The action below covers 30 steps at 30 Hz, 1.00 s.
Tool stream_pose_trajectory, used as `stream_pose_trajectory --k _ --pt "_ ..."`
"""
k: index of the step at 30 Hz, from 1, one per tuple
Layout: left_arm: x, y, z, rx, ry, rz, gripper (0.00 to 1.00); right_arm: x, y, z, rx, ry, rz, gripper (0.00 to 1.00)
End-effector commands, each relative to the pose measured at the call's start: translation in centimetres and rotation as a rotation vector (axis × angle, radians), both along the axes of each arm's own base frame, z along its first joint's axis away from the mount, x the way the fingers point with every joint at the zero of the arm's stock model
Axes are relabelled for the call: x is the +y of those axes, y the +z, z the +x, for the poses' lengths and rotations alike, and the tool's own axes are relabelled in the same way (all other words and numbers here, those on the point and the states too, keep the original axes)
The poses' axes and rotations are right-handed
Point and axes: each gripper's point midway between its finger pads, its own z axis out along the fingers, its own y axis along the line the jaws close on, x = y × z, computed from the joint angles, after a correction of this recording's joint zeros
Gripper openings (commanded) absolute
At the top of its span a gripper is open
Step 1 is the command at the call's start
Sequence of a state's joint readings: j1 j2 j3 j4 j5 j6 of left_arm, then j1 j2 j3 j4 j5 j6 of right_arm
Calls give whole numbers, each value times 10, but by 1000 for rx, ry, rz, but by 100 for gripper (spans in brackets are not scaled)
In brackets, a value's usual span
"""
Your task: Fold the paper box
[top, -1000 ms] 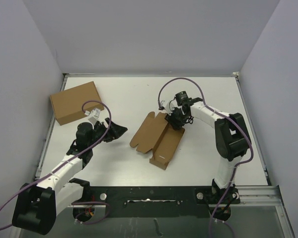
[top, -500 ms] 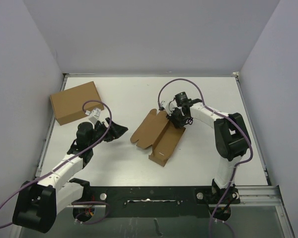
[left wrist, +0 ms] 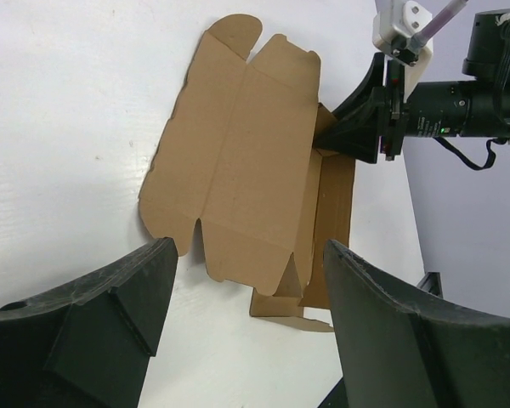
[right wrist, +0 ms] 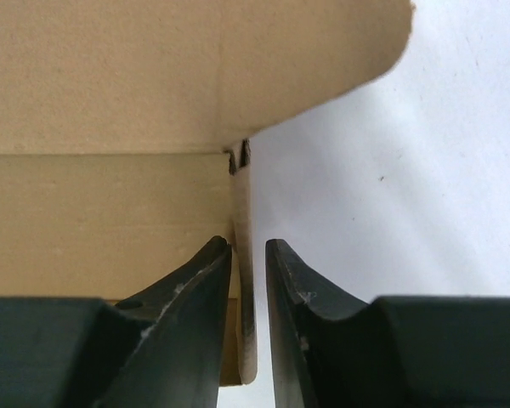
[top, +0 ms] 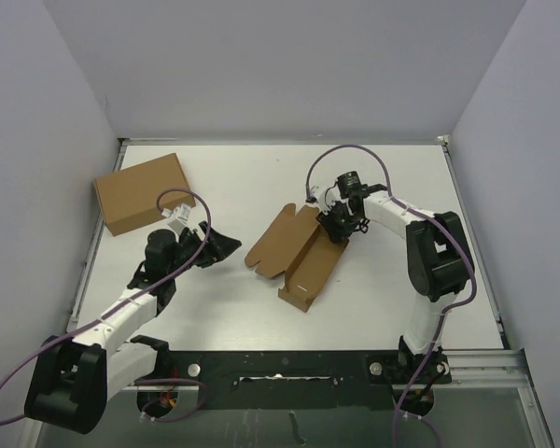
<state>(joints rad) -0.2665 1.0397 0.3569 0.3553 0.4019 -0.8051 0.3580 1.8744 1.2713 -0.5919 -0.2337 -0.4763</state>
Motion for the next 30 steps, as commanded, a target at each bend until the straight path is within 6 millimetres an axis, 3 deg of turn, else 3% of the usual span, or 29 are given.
stream_pose_trajectory --k 1,8,16,24,30 --pt "-6 12 3 -28 -23 -21 68 5 27 3 4 -37 133 28" --pt "-23 5 -12 26 -32 41 66 14 52 -6 15 6 296 40" --pt "-25 -29 -24 183 65 84 65 18 84 -13 -39 65 436 40" --pt "-42 -38 -17 219 111 -50 64 19 117 -18 -158 122 534 40" --pt "-55 -53 -13 265 151 -76 63 20 123 -21 -172 137 564 40"
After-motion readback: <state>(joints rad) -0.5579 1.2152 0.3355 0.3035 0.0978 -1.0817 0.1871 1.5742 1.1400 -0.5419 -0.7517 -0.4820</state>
